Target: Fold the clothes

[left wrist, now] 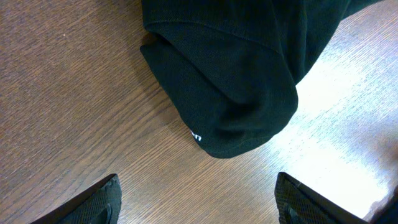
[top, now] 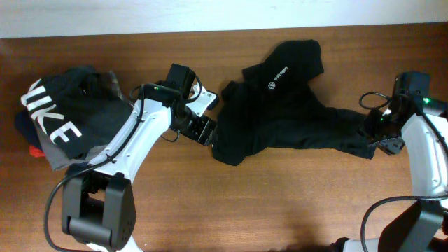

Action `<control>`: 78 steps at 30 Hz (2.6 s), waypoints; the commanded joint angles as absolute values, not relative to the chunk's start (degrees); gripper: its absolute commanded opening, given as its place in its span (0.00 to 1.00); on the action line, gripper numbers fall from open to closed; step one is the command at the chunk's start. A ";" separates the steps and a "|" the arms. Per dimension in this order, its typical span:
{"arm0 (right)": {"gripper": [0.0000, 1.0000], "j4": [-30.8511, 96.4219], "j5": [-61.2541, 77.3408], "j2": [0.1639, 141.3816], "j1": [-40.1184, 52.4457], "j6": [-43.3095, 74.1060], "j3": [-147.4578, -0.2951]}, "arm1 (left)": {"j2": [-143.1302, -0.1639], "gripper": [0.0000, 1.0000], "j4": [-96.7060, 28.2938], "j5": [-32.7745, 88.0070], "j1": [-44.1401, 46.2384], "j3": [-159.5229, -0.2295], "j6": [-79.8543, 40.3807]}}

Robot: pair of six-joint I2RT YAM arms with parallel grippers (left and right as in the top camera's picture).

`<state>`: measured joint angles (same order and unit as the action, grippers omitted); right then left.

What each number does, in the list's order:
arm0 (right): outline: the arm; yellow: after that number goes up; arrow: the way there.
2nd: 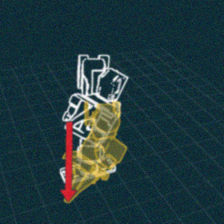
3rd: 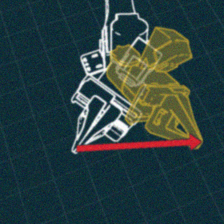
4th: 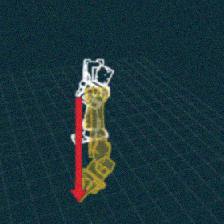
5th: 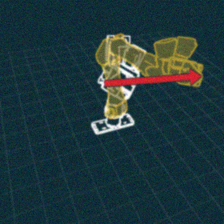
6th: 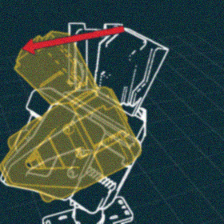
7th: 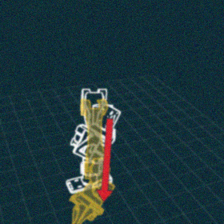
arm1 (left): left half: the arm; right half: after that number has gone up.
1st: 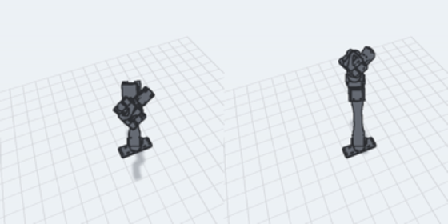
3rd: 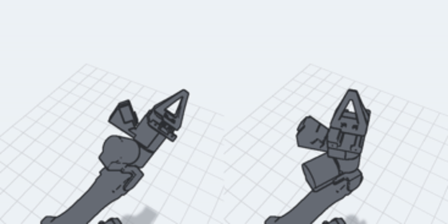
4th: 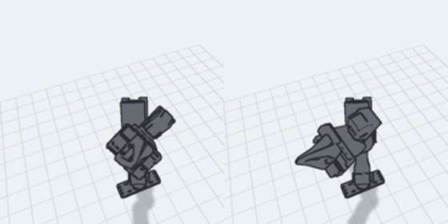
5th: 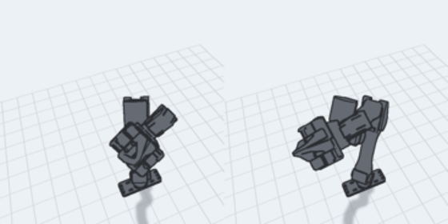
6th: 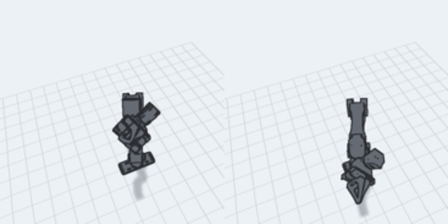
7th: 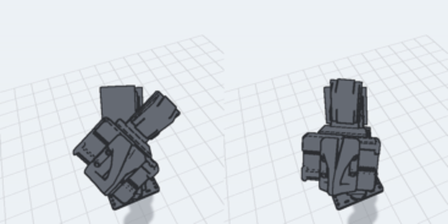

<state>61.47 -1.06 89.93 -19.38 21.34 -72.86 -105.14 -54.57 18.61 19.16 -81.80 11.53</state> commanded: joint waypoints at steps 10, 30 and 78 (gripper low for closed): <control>0.70 59.72 4.67 90.48 -19.42 21.26 -60.86 | -106.02 0.78 -54.68 19.53 19.14 -81.25 12.47; 0.70 52.64 17.80 90.45 -19.42 10.81 -55.24 | -116.71 0.00 -47.13 16.58 27.22 -79.42 10.83; 0.38 49.25 24.47 88.42 -19.68 6.17 -52.34 | -105.67 0.01 -55.11 6.57 10.33 -82.98 -5.50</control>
